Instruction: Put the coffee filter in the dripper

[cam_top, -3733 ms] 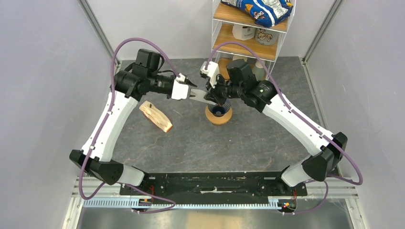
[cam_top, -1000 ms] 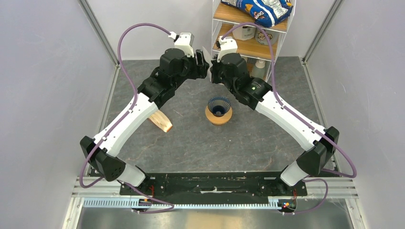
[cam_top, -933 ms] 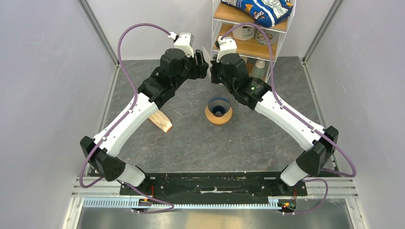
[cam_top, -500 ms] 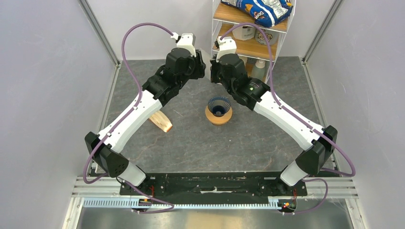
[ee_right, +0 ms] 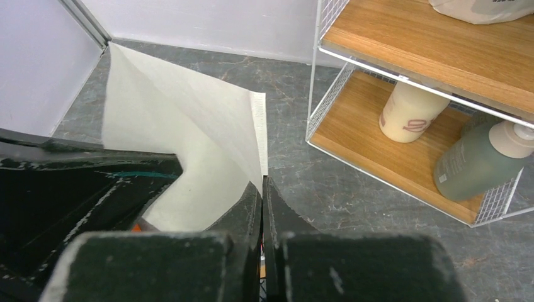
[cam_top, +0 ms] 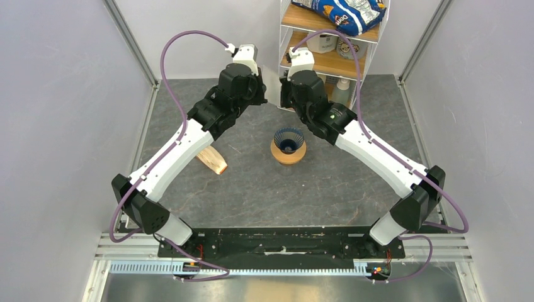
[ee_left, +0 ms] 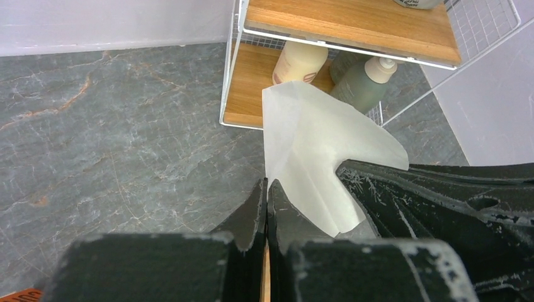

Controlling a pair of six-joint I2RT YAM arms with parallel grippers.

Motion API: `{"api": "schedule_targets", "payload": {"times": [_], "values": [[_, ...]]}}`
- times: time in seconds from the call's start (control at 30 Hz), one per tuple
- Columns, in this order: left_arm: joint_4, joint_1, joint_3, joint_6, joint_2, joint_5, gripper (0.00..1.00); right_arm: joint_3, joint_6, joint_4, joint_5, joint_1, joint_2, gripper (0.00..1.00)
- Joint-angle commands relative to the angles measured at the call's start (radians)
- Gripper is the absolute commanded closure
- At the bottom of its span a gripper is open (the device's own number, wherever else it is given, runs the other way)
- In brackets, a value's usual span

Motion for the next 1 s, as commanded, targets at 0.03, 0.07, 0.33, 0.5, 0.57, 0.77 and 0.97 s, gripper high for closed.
{"api": "schedule_targets", "payload": {"times": [0.03,0.07,0.33,0.5,0.57,0.77,0.97], "values": [[-0.009,-0.005,0.020,0.024,-0.031,-0.025,0.98,-0.024,-0.020,0.041,0.022,-0.020,-0.047,1.00],[-0.013,-0.005,0.020,0.028,-0.032,-0.023,0.98,-0.029,-0.022,0.041,0.018,-0.022,-0.049,1.00],[-0.024,-0.003,0.015,0.063,-0.039,-0.004,0.98,-0.046,-0.029,0.021,-0.038,-0.049,-0.065,1.00],[-0.011,-0.003,0.002,0.097,-0.055,0.038,0.98,-0.052,-0.019,0.003,-0.105,-0.068,-0.077,1.00],[-0.011,-0.003,0.002,0.107,-0.056,0.056,0.98,-0.062,-0.016,0.001,-0.138,-0.074,-0.084,0.98],[0.008,-0.003,0.002,0.114,-0.063,0.129,0.98,-0.082,-0.016,0.001,-0.226,-0.094,-0.097,0.72],[0.025,-0.003,0.003,0.057,-0.061,0.174,0.98,-0.074,-0.010,0.029,-0.248,-0.094,-0.079,0.64]]}}
